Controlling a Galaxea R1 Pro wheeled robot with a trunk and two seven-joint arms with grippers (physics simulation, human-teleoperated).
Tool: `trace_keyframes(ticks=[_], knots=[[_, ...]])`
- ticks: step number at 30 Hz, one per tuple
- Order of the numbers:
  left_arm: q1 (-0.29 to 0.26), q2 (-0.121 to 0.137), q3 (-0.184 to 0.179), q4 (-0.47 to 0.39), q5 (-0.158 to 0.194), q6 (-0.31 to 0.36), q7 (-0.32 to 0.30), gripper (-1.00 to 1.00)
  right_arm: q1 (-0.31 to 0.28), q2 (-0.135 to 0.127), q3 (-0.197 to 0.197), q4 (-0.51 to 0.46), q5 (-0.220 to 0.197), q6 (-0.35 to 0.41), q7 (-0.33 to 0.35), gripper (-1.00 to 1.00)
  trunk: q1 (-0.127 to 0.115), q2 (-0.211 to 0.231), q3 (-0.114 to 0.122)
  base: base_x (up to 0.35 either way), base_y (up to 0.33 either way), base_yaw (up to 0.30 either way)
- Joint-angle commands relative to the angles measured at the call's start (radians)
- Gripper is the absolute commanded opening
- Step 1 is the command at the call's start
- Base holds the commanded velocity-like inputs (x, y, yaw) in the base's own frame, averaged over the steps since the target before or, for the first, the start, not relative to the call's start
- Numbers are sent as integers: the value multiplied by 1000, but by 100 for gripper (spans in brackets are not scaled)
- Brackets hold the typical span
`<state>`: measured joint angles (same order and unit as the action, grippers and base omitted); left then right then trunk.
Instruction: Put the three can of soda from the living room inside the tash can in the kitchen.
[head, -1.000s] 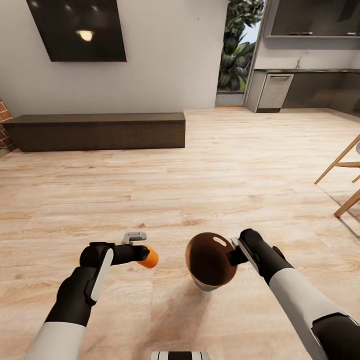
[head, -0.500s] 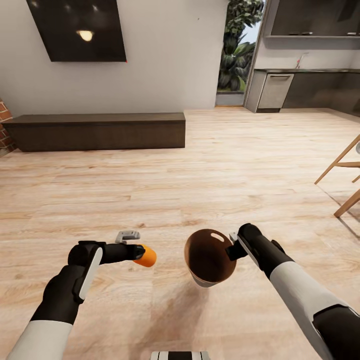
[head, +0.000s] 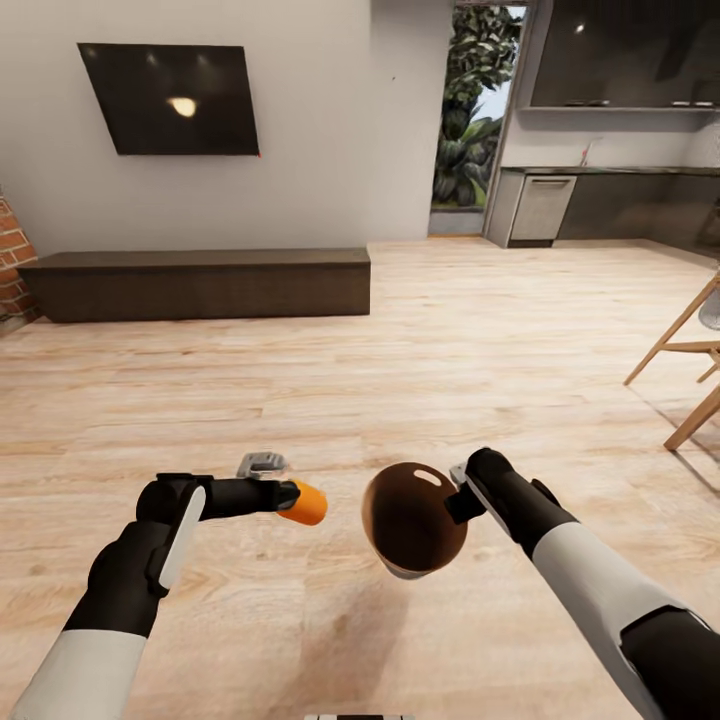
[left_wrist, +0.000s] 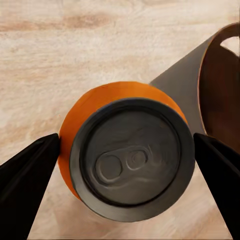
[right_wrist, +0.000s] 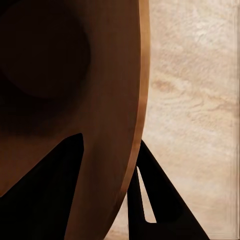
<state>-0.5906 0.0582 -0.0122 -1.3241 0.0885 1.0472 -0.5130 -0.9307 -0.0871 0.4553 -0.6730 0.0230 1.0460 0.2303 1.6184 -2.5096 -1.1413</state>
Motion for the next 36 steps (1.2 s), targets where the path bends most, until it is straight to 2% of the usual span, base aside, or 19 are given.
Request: trace_keyframes(ticks=[1,7,15,20,27,36], knots=[[-3,0,0,0,-8,0,-8,-100,0,1,1,0,-16,1,2,-100,0,0,4,0,0,0],[-21,-1,-2,0,-9,0,-101,-100,0,5,9,1,-17,1,2,-100,-3,2,27,0,0,0],[-36,-1,-6,-6,-7,0,-140,-100,-1,17,11,30,-16,1,1,-100,-7,4,58,0,0,0],[-37,-3,-6,-55,-7,0,-217,-100,-18,37,12,91,-14,1,0,-100,-7,4,58,0,0,0],[-39,-10,-6,-95,-7,0,-272,-100,-34,73,13,128,-12,1,-4,-100,-7,4,58,0,0,0],[-40,-17,-7,-96,-8,0,-301,-100,-38,101,13,134,-11,1,-7,-100,-7,4,58,0,0,0]])
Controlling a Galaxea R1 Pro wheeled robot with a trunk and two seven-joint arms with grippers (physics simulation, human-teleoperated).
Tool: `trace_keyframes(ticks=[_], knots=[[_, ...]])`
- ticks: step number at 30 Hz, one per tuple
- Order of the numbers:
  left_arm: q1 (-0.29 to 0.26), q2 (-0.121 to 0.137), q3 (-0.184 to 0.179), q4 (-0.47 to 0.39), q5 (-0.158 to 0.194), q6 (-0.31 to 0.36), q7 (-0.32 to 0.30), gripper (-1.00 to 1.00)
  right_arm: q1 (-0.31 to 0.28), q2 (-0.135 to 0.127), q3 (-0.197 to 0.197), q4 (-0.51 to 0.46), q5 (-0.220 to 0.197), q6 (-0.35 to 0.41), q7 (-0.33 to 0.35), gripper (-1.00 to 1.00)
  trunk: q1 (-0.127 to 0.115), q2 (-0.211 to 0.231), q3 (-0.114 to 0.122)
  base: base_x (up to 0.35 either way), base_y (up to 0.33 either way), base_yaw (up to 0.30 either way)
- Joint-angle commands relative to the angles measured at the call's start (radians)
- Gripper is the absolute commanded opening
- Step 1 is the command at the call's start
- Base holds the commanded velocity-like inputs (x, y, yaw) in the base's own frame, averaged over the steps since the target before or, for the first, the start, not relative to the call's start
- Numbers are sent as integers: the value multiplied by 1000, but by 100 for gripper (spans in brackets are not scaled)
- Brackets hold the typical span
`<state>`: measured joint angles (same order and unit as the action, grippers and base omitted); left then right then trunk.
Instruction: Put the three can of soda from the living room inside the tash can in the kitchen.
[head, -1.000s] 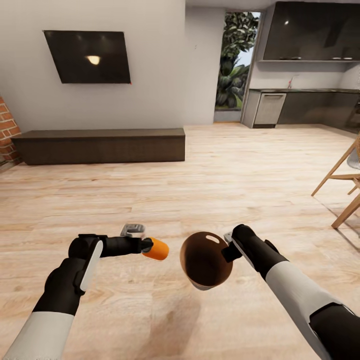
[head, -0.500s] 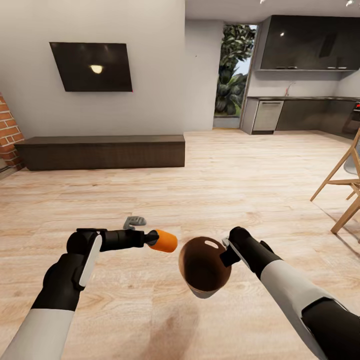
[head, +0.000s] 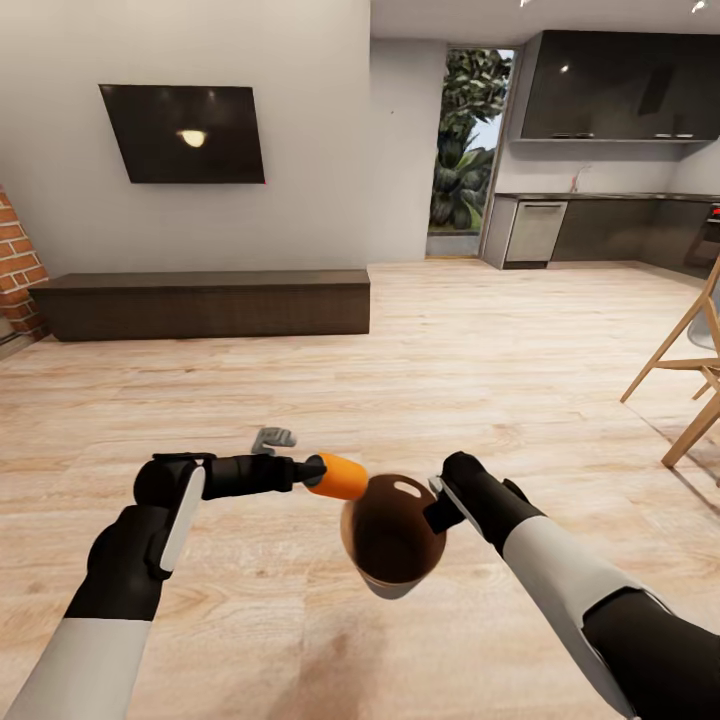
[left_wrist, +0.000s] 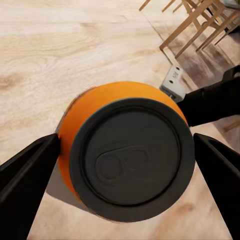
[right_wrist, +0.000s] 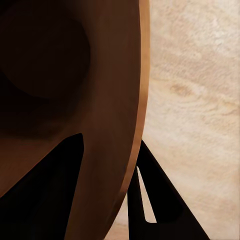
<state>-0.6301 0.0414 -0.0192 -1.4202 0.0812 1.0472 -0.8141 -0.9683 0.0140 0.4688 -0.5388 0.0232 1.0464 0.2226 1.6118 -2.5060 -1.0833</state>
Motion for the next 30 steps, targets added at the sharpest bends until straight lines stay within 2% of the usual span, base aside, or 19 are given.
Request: trace_keyframes(ticks=[1,4,6,9,11,12,16,20,22,26,30], knots=[[0,-1,-2,1,-1,0,-1,-100,-2,3,-1,0,-12,1,0,-100,0,0,0,0,0,0],[0,-8,-21,5,-2,0,-2,-100,-8,12,-1,0,-12,1,1,-100,0,0,0,0,0,0],[0,-17,-54,9,-4,0,-1,-100,-12,23,-1,-1,-11,1,1,-100,0,0,0,0,0,0],[0,-24,-81,11,-6,0,2,-100,-15,35,0,-1,-11,1,1,-100,0,0,0,0,0,0],[0,-33,-95,15,-9,0,5,-100,-24,47,0,0,-11,1,1,-100,0,0,0,0,0,0],[0,-49,-107,33,-11,0,14,-100,-31,55,3,0,-11,1,1,-100,0,0,0,0,0,0],[0,-70,-127,65,-14,0,42,-100,-37,62,15,0,-11,1,1,-100,0,0,0,0,0,0],[-1,-100,-161,97,-15,0,92,-100,-40,65,28,0,-11,1,1,-100,0,0,0,0,0,0],[-3,-123,-188,122,-15,0,143,-100,-41,65,32,0,-11,1,1,-100,0,0,0,0,0,0],[-20,-131,-218,142,-15,0,187,-100,-41,66,42,1,-12,1,1,-100,0,0,0,0,0,0],[-29,-136,-229,159,-15,0,207,-100,-41,66,46,2,-12,1,1,-100,0,0,0,0,0,0]])
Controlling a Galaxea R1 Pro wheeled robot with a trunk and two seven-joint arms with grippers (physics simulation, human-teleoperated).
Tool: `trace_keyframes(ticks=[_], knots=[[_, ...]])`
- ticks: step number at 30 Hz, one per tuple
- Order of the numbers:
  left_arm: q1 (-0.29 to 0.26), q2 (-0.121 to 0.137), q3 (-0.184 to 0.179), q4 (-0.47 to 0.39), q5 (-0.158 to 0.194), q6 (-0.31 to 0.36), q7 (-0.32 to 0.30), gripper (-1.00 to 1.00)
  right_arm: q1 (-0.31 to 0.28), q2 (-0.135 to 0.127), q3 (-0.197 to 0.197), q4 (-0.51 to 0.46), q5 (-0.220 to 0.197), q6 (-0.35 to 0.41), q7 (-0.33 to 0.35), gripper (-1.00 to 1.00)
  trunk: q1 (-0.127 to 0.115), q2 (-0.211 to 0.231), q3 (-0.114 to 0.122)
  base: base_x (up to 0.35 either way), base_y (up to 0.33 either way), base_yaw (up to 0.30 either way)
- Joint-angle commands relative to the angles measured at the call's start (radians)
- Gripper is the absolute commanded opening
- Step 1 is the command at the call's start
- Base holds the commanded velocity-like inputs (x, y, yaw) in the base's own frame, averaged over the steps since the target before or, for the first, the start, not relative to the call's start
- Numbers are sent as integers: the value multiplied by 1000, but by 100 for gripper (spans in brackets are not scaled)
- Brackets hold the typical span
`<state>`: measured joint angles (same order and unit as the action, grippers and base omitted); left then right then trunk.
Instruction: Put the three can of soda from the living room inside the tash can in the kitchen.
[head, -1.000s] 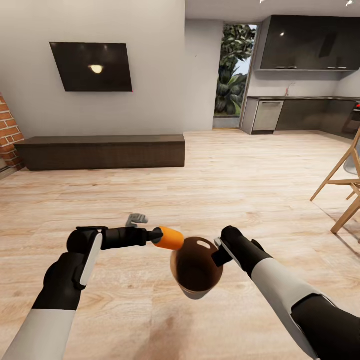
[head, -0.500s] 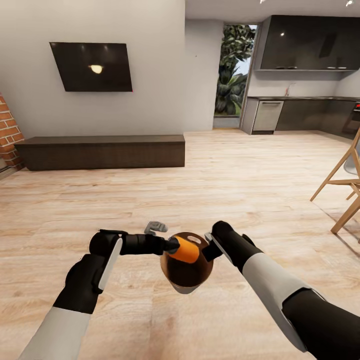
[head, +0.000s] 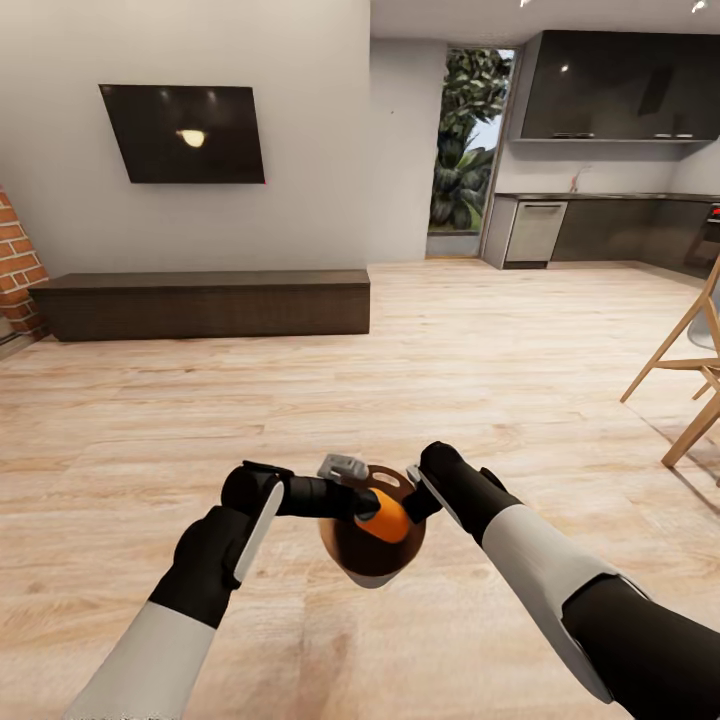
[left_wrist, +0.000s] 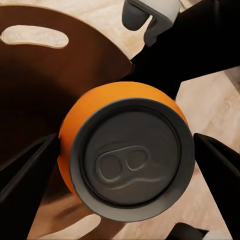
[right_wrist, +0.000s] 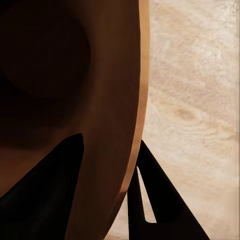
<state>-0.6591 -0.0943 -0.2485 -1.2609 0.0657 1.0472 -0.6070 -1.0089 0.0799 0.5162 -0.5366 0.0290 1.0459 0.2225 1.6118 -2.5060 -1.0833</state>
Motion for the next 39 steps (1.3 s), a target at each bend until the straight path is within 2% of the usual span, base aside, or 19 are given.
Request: trace_keyframes(ticks=[1,5,11,15,21,28,37,39], knots=[[-2,-1,-1,2,0,0,7,-100,0,0,-1,0,-18,1,1,-100,0,0,0,0,0,0],[-11,-2,-5,9,0,0,38,-100,0,0,0,0,-18,1,1,-100,0,0,0,0,0,0],[-17,-3,-40,13,0,0,89,-100,0,0,1,0,-18,1,1,-100,0,0,0,0,0,0],[-17,-4,-51,15,0,0,109,-100,0,0,1,0,-18,1,1,-100,0,0,0,0,0,0],[-19,-6,-59,49,0,0,126,-100,0,0,1,0,-18,1,1,-100,0,0,0,0,0,0],[-21,-12,-64,105,0,0,181,-100,0,1,1,0,-18,1,1,-100,0,0,0,0,0,0],[-22,-13,-65,125,0,0,198,-100,0,1,1,0,-18,1,1,-100,0,0,0,0,0,0],[-22,-15,-68,128,0,0,223,-100,0,1,1,0,-18,1,1,-100,0,0,0,0,0,0]])
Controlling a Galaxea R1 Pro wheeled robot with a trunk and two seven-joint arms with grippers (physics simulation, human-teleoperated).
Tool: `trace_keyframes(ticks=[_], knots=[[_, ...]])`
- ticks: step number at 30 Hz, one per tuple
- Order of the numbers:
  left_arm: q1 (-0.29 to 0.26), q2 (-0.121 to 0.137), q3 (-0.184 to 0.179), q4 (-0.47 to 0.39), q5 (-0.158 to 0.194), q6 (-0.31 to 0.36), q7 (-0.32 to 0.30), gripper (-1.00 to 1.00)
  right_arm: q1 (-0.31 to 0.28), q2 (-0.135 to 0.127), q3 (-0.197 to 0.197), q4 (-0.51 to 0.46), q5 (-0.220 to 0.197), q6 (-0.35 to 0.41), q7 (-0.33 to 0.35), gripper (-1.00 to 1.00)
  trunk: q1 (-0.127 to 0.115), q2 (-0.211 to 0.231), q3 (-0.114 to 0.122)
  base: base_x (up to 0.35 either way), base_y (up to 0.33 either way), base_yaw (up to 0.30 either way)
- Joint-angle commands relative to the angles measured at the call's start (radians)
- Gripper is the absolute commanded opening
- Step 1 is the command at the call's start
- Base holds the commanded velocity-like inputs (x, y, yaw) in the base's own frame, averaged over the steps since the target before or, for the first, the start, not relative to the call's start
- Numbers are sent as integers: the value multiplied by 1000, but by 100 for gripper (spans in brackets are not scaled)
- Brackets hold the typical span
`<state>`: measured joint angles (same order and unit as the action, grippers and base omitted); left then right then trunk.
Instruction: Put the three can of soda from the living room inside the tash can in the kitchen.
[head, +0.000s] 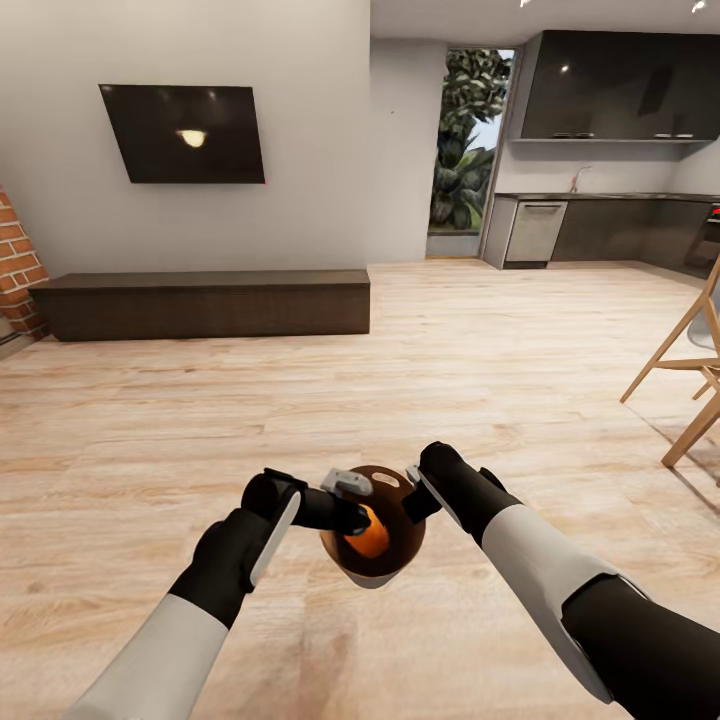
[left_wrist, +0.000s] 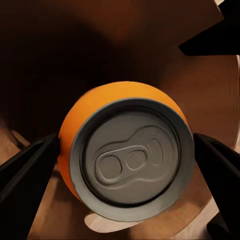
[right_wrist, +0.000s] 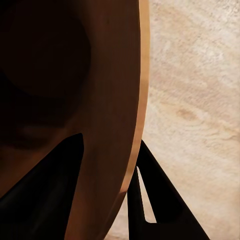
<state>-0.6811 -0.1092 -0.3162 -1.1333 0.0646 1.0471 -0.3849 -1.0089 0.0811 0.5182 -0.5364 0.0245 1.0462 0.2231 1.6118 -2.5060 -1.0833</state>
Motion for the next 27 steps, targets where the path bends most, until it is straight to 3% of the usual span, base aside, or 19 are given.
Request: trace_keyframes(ticks=[1,10,27], knots=[[0,-1,-3,0,1,0,4,-100,0,0,-1,0,-14,1,1,-100,0,0,0,0,0,0],[0,-11,-29,42,1,0,24,-100,0,5,-1,0,-13,1,1,-100,0,0,0,0,0,0],[-1,-24,-31,124,3,0,86,-100,0,8,0,0,-14,1,1,-100,0,0,0,0,0,0]])
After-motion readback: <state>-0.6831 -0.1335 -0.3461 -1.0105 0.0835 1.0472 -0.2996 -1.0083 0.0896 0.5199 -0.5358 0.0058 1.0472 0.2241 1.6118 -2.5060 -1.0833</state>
